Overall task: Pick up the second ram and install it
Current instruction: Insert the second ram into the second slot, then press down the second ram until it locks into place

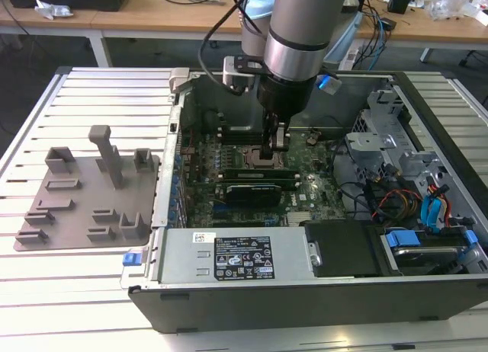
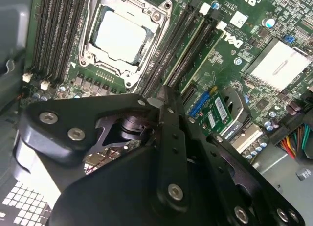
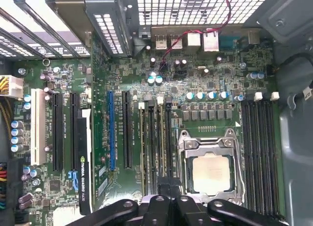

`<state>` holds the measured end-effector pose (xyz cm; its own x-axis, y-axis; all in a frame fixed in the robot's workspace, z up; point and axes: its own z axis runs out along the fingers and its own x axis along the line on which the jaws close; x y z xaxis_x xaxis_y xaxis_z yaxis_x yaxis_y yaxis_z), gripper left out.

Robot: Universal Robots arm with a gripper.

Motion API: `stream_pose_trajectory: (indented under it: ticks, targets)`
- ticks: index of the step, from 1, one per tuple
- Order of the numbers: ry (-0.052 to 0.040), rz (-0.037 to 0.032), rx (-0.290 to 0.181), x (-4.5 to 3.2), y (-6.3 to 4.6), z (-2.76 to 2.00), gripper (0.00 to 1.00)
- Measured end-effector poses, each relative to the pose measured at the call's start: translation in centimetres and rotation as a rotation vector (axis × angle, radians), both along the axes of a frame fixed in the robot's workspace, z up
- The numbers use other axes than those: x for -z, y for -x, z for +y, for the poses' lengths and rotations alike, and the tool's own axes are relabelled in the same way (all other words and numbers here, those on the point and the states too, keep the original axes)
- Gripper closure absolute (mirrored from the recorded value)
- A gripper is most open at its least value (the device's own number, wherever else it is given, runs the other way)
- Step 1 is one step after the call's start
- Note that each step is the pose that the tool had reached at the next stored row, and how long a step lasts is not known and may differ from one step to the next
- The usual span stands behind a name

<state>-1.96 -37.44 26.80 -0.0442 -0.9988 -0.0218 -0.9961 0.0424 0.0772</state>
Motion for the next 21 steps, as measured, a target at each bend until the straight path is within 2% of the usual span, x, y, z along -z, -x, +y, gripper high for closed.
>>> stream_pose_trajectory:
  ticks: [3, 4, 6, 7, 8, 10, 11, 16, 17, 18, 21]
  targets:
    - [-0.0001, 0.0000, 0.000, 0.00, 0.0, 0.00, 0.90]
    - [0.0000, 0.0004, 0.000, 0.12, -0.4, 0.00, 0.90]
    - [-0.0001, 0.0035, 0.000, 1.07, -1.8, 0.00, 0.90]
    - [-0.0002, 0.0043, 0.000, 1.42, -2.2, 0.00, 0.90]
    - [-0.0002, 0.0061, 0.000, 2.03, -2.9, 0.00, 0.90]
    - [-0.0001, 0.0092, 0.000, 2.74, -4.5, 0.00, 0.90]
    - [-0.0002, 0.0100, 0.000, 3.06, -4.8, 0.00, 0.90]
    - [0.0005, 0.0109, 0.000, 4.08, -4.9, -0.01, 0.90]
    - [-0.0015, 0.0093, 0.000, 3.51, -4.9, 0.02, 0.90]
    - [0.0001, 0.0082, 0.000, 3.31, -4.8, 0.00, 0.90]
    - [-0.0011, -0.0009, 0.000, 3.31, -2.3, -0.01, 0.90]
